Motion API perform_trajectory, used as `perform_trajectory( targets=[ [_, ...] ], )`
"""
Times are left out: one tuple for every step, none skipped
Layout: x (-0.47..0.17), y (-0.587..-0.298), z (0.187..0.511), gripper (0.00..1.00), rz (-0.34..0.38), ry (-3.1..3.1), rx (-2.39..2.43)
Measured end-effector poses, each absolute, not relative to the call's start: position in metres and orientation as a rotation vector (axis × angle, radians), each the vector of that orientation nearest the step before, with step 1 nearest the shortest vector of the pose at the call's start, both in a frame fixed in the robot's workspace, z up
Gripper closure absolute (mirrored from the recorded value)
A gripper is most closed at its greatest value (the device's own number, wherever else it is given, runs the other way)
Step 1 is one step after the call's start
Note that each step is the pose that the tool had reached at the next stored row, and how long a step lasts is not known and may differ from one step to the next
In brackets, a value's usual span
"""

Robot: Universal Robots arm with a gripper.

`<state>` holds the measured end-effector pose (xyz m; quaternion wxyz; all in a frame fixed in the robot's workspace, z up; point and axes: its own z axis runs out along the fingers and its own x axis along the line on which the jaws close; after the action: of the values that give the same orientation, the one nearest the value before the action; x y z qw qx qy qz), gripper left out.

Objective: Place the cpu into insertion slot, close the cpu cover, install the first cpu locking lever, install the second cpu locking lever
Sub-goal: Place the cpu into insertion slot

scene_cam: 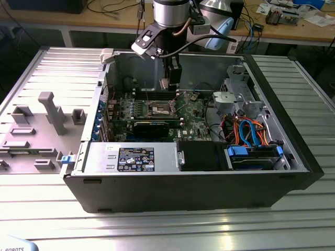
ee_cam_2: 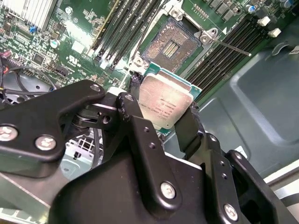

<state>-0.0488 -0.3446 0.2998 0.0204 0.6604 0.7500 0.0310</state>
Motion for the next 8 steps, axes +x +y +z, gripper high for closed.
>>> perform_trajectory(
  targets=[
    [-0.0488, -0.3445, 0.2998, 0.46, 0.096, 2.326, 2.048],
    [-0.0488, -0.3445, 0.2998, 0.46, 0.096, 2.326, 2.048],
    [-0.0488, -0.3445, 0.2998, 0.46, 0.096, 2.326, 2.048],
    [-0.0488, -0.3445, 0.2998, 0.46, 0.096, 2.326, 2.048],
    [-0.0488, -0.3445, 0.2998, 0.46, 0.096, 2.326, 2.048],
    [-0.0488, -0.3446, 0.2998, 0.46, 0.096, 2.326, 2.049],
    [-0.0488, -0.3445, 0.2998, 0.46, 0.096, 2.326, 2.049],
    [-0.0488, -0.3445, 0.2998, 0.46, 0.096, 2.326, 2.049]
  ],
)
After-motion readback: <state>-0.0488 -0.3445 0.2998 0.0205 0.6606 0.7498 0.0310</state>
